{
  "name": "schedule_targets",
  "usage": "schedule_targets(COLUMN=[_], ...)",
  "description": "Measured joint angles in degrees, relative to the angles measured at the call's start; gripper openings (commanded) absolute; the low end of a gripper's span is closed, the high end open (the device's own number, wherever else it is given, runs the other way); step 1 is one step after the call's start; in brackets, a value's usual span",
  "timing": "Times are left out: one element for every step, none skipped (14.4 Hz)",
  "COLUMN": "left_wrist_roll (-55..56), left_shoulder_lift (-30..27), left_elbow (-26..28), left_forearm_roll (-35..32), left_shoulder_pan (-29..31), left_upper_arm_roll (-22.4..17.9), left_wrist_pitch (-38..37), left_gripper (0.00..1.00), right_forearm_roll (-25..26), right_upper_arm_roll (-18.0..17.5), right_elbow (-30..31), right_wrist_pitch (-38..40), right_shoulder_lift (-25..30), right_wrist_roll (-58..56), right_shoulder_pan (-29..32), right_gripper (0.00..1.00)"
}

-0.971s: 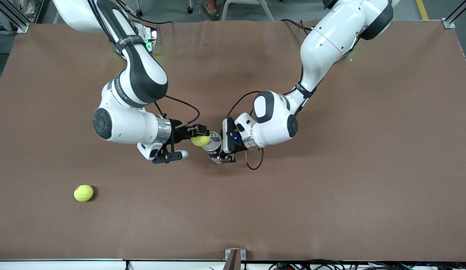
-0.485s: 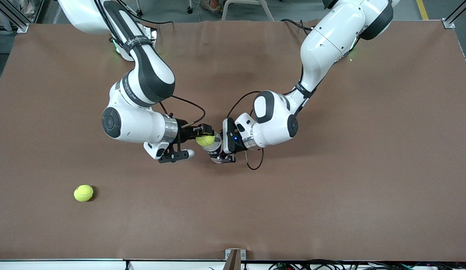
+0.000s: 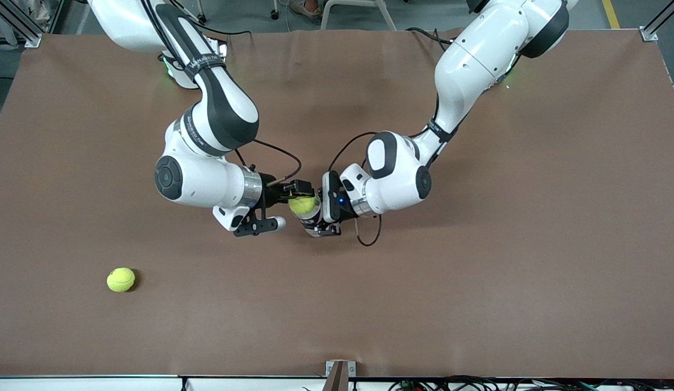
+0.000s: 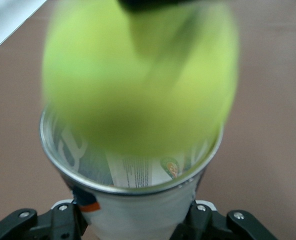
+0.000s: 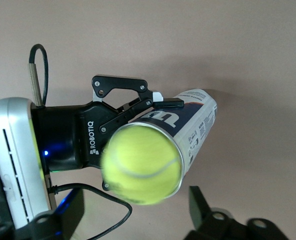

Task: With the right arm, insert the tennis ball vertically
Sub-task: 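Lower the ball into the can opening and open the right gripper, then move the right gripper to the second ball and grasp it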

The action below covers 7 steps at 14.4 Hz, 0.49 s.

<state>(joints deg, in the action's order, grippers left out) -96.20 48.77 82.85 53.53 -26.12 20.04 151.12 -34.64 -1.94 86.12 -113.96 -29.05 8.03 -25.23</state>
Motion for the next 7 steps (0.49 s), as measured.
schedule_targets(left_wrist_roll=[0.0, 0.0, 0.0, 0.0, 0.0, -0.1, -0.1], left_shoulder_lift=[0.0, 0.0, 0.0, 0.0, 0.0, 0.0, 0.0], left_elbow=[0.0, 0.0, 0.0, 0.0, 0.0, 0.0, 0.0], left_forearm_roll=[0.0, 0.0, 0.0, 0.0, 0.0, 0.0, 0.0], left_shoulder_pan=[0.0, 0.0, 0.0, 0.0, 0.0, 0.0, 0.1], left_upper_arm_roll=[0.0, 0.0, 0.0, 0.0, 0.0, 0.0, 0.0], left_wrist_pitch=[0.0, 0.0, 0.0, 0.0, 0.0, 0.0, 0.0], left_gripper=[0.7, 0.7, 0.7, 0.7, 0.7, 0.7, 0.7], right_forearm_roll=[0.0, 0.0, 0.0, 0.2, 1.0, 3.0, 6.3], right_upper_arm_roll=[0.1, 0.3, 0.5, 1.2, 2.2, 3.4, 4.8], right_elbow=[0.0, -0.1, -0.3, -0.7, -1.0, -1.3, -1.5], right_wrist_pitch=[0.0, 0.0, 0.0, 0.0, 0.6, 2.4, 4.6], right_shoulder_lift=[0.0, 0.0, 0.0, 0.1, 0.2, 0.3, 0.4], right_wrist_roll=[0.0, 0.0, 0.0, 0.0, 0.0, 0.0, -0.1], right_shoulder_pan=[0.0, 0.0, 0.0, 0.1, 0.5, 1.5, 3.0], right_gripper=[1.0, 1.0, 1.0, 1.0, 1.0, 1.0, 1.0])
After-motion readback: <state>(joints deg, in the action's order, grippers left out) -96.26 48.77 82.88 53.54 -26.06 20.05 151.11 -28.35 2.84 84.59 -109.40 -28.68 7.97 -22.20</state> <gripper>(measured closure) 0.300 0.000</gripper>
